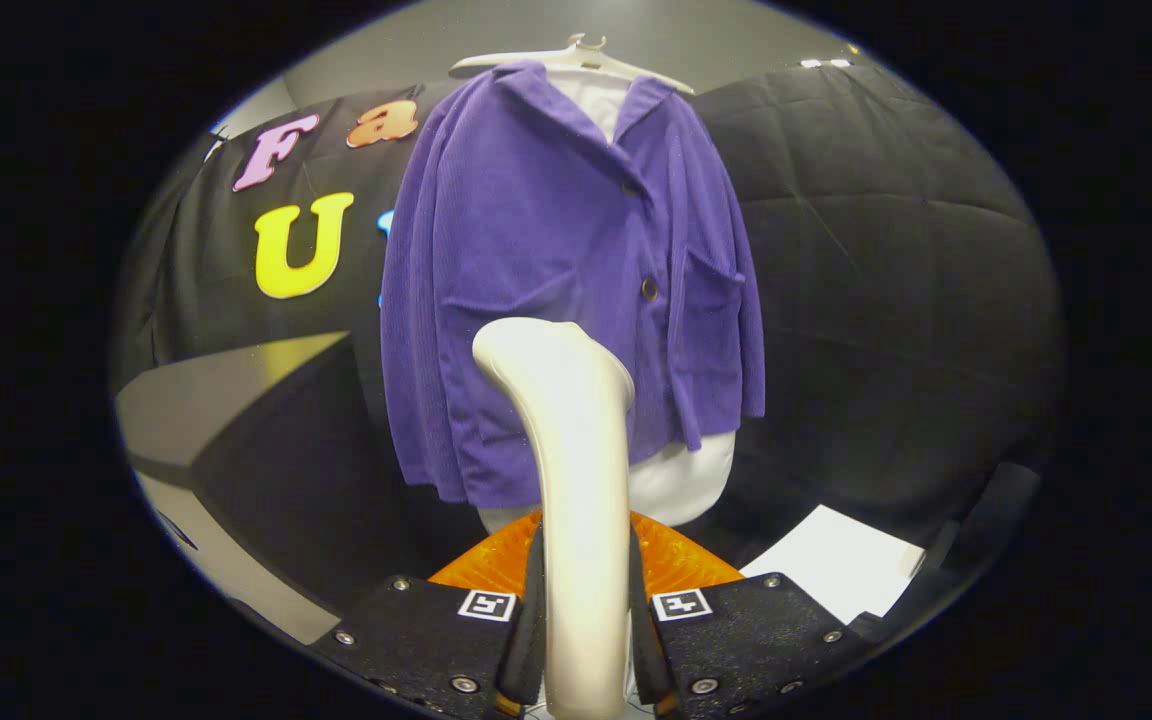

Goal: Iron the clothes twice with a garment steamer, once on the left side and once on the right side.

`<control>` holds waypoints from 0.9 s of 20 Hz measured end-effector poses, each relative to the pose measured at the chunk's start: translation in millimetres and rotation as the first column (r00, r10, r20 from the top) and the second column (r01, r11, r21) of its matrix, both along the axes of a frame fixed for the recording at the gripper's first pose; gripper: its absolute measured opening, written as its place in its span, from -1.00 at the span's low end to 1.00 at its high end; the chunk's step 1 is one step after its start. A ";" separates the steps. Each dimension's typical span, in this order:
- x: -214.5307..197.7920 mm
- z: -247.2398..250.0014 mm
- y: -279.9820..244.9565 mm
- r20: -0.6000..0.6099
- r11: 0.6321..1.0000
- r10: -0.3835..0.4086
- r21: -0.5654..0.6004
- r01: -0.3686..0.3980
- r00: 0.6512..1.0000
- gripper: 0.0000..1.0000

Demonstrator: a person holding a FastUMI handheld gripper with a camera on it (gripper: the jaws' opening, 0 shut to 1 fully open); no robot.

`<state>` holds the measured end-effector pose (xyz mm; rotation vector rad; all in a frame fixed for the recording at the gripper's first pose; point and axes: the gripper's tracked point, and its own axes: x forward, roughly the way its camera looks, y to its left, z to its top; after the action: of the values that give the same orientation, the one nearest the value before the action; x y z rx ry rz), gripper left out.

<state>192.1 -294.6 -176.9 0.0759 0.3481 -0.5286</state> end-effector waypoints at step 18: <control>69.0 248.6 -72.0 0.321 0.974 -0.038 -0.199 0.107 0.946 -0.30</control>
<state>261.0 -366.7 71.7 -0.0356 -0.0261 -0.6142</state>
